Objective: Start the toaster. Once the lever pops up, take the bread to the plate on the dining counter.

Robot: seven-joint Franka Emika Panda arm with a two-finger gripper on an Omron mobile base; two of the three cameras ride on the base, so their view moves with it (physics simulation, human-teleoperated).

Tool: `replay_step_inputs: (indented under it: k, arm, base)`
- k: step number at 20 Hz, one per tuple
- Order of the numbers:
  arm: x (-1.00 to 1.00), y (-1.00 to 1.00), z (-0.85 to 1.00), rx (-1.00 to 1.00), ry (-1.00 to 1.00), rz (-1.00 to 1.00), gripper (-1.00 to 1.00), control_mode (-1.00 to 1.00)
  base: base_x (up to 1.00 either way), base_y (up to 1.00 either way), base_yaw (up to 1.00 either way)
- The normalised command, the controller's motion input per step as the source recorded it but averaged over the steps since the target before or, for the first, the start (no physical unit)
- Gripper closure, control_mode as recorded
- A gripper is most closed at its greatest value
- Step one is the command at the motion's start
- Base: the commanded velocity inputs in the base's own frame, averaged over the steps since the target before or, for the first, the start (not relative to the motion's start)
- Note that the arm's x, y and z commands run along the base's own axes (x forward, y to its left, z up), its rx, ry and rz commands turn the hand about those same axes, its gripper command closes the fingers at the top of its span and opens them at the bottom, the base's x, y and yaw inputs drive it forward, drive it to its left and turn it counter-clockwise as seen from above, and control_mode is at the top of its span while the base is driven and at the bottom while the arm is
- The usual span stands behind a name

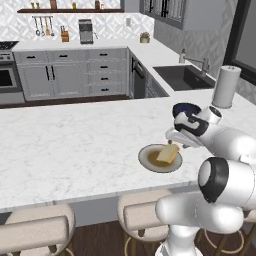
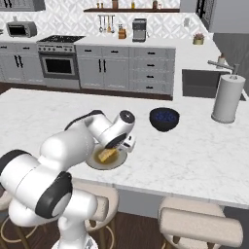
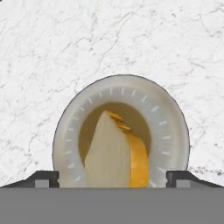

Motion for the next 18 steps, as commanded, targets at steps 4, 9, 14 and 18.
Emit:
replay_step_inputs:
  k: [4, 9, 14, 18]
  arm:
    - [0.00, -0.49, 0.03, -0.02, 0.00, -0.09, -1.00, -1.00]
    - [-0.02, 0.43, 0.09, -0.26, 0.00, -0.11, -1.00, -1.00]
    - [-0.02, 0.86, 0.50, -0.28, 0.00, -0.09, -1.00, -1.00]
    - [-0.12, 0.38, 0.77, -0.12, 0.02, -0.03, -1.00, -1.00]
  base:
    - [0.00, 0.00, 0.00]
    - [0.00, 0.00, 0.00]
    - [0.00, 0.00, 0.00]
    - [0.00, 0.00, 0.00]
